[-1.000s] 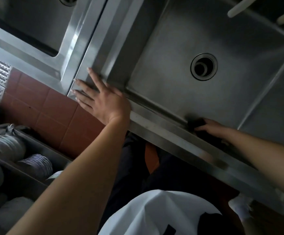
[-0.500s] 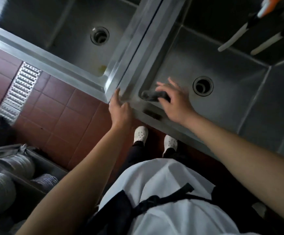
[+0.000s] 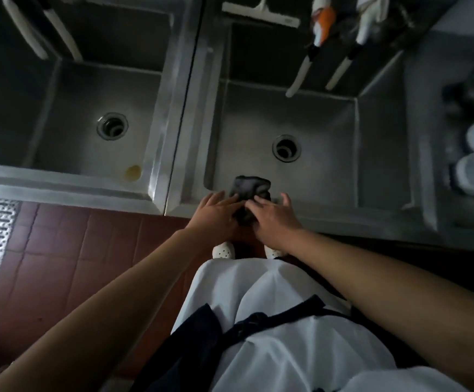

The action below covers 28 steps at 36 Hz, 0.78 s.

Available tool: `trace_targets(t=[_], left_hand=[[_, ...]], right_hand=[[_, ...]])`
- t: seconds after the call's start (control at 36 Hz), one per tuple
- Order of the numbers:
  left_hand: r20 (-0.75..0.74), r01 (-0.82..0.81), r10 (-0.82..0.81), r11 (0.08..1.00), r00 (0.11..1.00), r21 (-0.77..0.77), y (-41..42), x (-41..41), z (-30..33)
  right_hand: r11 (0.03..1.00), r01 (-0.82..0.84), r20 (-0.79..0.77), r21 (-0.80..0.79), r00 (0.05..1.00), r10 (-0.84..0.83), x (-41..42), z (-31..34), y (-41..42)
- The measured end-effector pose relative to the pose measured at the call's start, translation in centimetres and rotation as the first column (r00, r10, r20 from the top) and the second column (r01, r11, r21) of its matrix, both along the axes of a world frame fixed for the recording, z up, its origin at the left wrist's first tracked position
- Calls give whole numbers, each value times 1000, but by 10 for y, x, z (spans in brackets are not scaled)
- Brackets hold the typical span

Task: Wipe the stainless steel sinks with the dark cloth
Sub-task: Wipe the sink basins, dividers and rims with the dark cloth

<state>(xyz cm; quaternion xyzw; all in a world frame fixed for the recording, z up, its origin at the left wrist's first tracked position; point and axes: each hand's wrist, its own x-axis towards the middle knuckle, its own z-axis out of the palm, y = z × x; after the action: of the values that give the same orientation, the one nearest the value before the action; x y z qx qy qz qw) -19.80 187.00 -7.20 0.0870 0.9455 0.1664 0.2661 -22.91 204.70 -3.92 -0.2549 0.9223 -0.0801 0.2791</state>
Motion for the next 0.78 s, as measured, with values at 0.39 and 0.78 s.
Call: trace_targets(t=[0.39,0.78], left_hand=[[99,288,-308,942,946,174,160,-53,-2],[-9,53,-53,998,999,-17,200,-29,-21]], right_hand=[[948,217,30,231,973,-230,2,7,204],[936,261,20,236,962,-274,-17,4,390]])
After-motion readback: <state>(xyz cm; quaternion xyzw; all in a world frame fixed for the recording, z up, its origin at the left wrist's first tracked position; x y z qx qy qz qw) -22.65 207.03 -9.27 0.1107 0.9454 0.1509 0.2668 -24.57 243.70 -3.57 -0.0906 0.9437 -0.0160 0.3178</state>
